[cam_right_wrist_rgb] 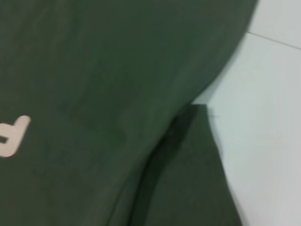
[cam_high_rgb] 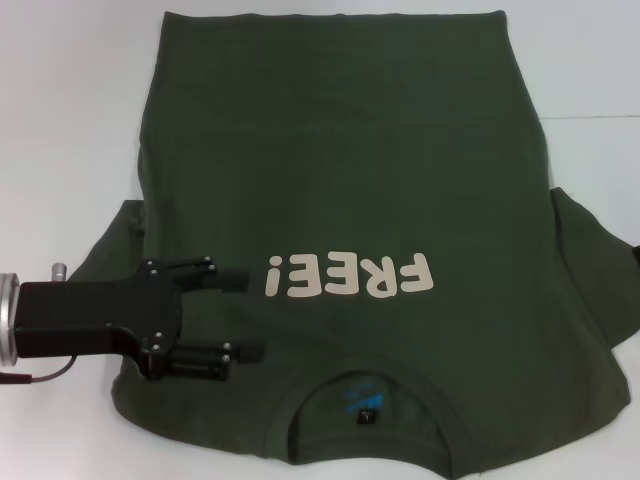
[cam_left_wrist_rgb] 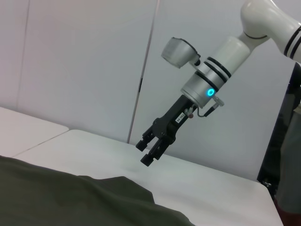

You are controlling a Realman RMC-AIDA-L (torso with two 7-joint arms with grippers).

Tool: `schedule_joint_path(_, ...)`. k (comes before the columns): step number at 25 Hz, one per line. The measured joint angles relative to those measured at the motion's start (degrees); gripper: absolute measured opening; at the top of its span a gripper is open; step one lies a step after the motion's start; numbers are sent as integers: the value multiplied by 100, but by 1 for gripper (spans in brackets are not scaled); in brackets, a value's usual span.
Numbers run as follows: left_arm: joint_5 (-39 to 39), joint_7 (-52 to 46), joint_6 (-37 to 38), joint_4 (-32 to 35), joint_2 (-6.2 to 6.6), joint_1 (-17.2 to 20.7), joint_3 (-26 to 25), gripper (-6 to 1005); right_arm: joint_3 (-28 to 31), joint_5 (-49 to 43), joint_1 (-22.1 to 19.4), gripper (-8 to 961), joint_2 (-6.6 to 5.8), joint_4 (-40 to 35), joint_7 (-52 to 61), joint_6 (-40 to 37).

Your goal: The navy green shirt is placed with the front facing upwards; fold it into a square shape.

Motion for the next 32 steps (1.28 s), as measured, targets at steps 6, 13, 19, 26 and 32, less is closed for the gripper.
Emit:
schedule_joint_path(6, 0, 0, -67, -44, -8, -9, 3, 887, 125, -67, 20, 901, -55, 483, 157, 404)
schedule_joint_path(13, 0, 0, -96, -127, -10, -8, 9, 887, 215, -97, 64, 899, -93, 1186, 221, 1040)
schedule_joint_path(19, 0, 0, -97, -128, -9, -4, 8, 887, 196, -303, 251, 896, -220, 1670, 394, 1094)
schedule_joint_path(26, 0, 12, -113, -128, -9, 6, 9, 887, 169, -356, 276, 894, -222, 1730, 491, 1089)
schedule_joint_path(32, 0, 8, -115, -128, -9, 8, 9, 887, 167, -354, 303, 891, -221, 1886, 461, 1130)
